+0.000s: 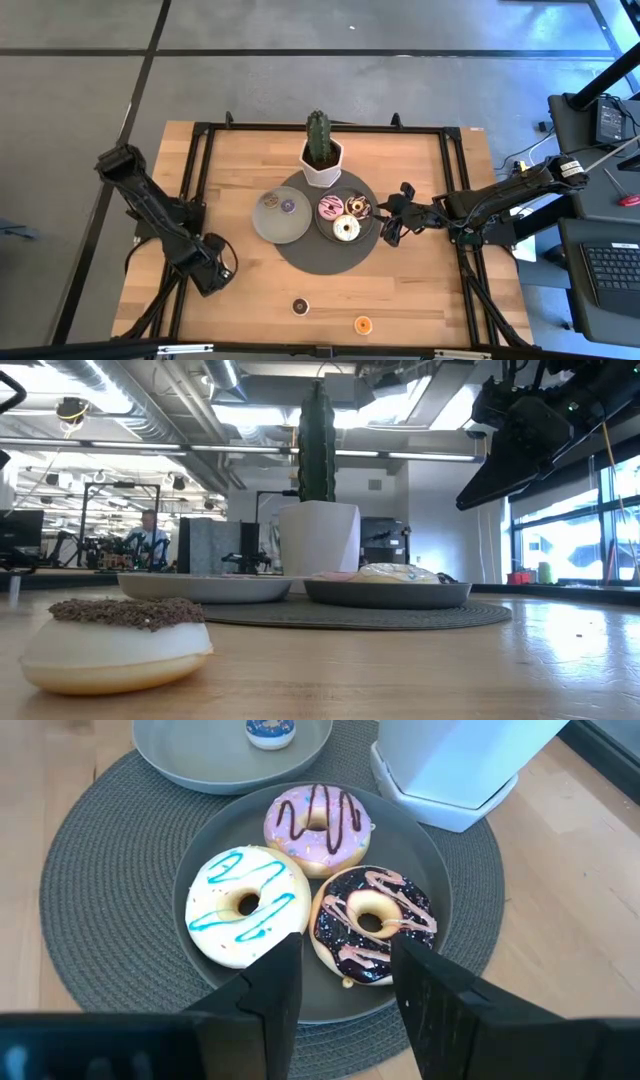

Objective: Pick & Place donuts
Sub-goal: Put the big light green donut on the dark gray plate

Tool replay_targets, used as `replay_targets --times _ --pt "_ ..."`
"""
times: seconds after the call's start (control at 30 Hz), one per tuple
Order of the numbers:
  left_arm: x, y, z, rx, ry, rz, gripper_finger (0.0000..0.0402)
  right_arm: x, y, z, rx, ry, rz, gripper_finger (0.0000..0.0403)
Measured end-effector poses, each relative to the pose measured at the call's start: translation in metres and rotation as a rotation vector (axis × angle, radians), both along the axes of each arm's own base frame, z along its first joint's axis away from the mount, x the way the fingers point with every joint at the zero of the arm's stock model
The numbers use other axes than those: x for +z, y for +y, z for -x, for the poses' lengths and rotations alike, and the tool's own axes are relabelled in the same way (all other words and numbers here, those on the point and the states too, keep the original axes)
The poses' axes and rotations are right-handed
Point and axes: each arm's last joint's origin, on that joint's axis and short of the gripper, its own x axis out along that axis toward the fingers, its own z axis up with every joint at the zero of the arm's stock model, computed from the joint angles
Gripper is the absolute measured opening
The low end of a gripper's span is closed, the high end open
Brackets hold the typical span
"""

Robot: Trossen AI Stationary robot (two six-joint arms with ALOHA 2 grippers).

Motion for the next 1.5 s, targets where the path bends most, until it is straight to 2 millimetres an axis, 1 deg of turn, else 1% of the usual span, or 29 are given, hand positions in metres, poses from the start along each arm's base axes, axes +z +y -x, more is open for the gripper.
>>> replay_targets --times 0.2,0.37,0.47,0.67,0.73,0.87,0.97,1.03,1.17,1.27,1.33,1.5 --pt "-0.005 -0.002 -0.002 -0.052 0.000 -0.019 0.0138 0.000 0.000 0.000 0.000 0.000 0.000 0.0155" --pt "-0.006 -0.001 -0.003 -0.104 0.008 -0.027 0.0123 0.000 0.000 0.000 0.001 0.000 0.001 0.0155" --pt "-0.006 0.000 -0.004 -0.109 0.007 -0.026 0.0100 0.000 0.000 0.000 0.001 0.000 0.001 0.0155" --pt "-0.005 0.006 -0.010 -0.176 0.000 -0.018 0.0031 0.000 0.000 0.000 0.003 0.001 0.003 0.0155" --pt "0.001 0.006 -0.014 -0.219 -0.022 -0.014 0.0013 0.000 0.000 0.000 0.002 0.001 0.003 0.0155" --pt "0.024 0.009 -0.027 -0.259 -0.141 -0.039 0.0011 0.000 0.000 0.000 0.003 0.001 0.004 0.0155" --pt "0.049 0.013 -0.045 -0.302 -0.306 -0.113 0.0010 0.000 0.000 0.000 0.006 0.003 0.007 0.0155" --pt "0.064 0.018 -0.060 -0.367 -0.388 -0.164 0.0007 0.000 0.000 0.000 0.007 0.003 0.009 0.0155" --pt "0.093 0.029 -0.099 -0.577 -0.522 -0.241 0.0006 0.000 0.000 0.000 0.017 0.008 0.022 0.0155" --pt "0.109 0.045 -0.130 -0.703 -0.566 -0.311 0.0005 0.000 0.000 0.000 0.016 0.006 0.023 0.0155" --pt "0.114 0.059 -0.150 -0.768 -0.546 -0.358 0.0004 0.000 0.000 0.000 0.016 0.006 0.023 0.0155" --pt "0.113 0.099 -0.202 -0.846 -0.451 -0.473 0.0004 0.000 0.000 0.000 0.017 0.008 0.024 0.0155"
